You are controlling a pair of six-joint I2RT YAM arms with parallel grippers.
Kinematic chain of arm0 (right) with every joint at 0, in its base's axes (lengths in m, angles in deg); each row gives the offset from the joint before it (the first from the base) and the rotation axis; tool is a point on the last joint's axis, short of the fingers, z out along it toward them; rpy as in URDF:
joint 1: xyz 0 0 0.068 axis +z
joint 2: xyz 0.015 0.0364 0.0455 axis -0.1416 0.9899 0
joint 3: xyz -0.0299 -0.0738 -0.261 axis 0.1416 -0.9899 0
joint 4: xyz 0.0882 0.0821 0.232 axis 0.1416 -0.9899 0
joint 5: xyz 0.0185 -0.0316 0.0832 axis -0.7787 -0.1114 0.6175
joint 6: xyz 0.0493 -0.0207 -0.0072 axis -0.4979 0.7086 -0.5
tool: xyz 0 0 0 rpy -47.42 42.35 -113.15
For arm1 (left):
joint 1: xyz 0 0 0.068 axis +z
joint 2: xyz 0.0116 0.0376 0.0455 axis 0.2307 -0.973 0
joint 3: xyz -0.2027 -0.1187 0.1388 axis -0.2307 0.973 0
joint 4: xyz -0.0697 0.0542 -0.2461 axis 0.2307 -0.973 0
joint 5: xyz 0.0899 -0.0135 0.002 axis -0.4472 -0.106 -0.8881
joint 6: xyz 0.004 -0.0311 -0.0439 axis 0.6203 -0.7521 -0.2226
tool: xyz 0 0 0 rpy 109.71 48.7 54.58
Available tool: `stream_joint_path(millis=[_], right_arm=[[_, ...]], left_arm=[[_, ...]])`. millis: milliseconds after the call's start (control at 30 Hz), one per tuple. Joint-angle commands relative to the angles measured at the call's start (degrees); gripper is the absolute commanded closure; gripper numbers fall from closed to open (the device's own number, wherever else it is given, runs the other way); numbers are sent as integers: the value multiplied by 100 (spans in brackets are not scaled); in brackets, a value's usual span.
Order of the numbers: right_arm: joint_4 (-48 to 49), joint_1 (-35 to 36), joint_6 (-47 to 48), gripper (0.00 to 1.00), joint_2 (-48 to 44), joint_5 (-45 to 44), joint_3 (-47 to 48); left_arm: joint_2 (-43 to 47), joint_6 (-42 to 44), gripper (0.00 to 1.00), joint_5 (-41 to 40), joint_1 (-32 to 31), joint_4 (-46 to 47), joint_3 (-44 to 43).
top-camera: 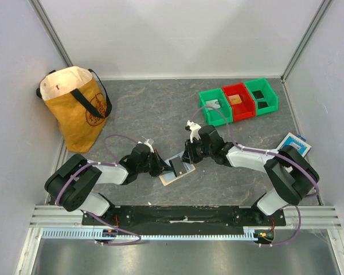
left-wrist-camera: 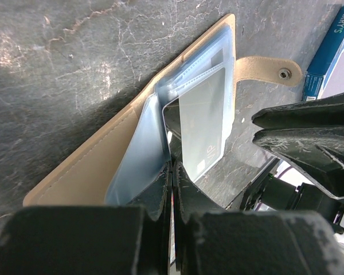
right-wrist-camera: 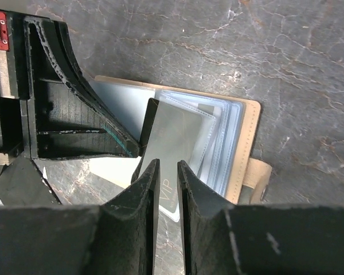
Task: Take the credit cards out of the card holder
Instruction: Remove the credit card from the card holder.
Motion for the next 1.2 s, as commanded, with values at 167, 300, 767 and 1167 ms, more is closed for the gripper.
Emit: stream_joint_path(millis=[167,300,767,1167], right_arm=[[358,-6,21,78,564,23,50],[367,-6,65,79,643,-100,-73],[437,-15,100,82,714,-153,-328],[516,-15,39,83,687,-170,-434]], left_arm=[[128,144,98,-8,28,-93,-141],[128,65,98,-51,19,-76,-98],[23,-410,65,-166,28,653,157],[-408,-806,84,-122,54,1514,500]])
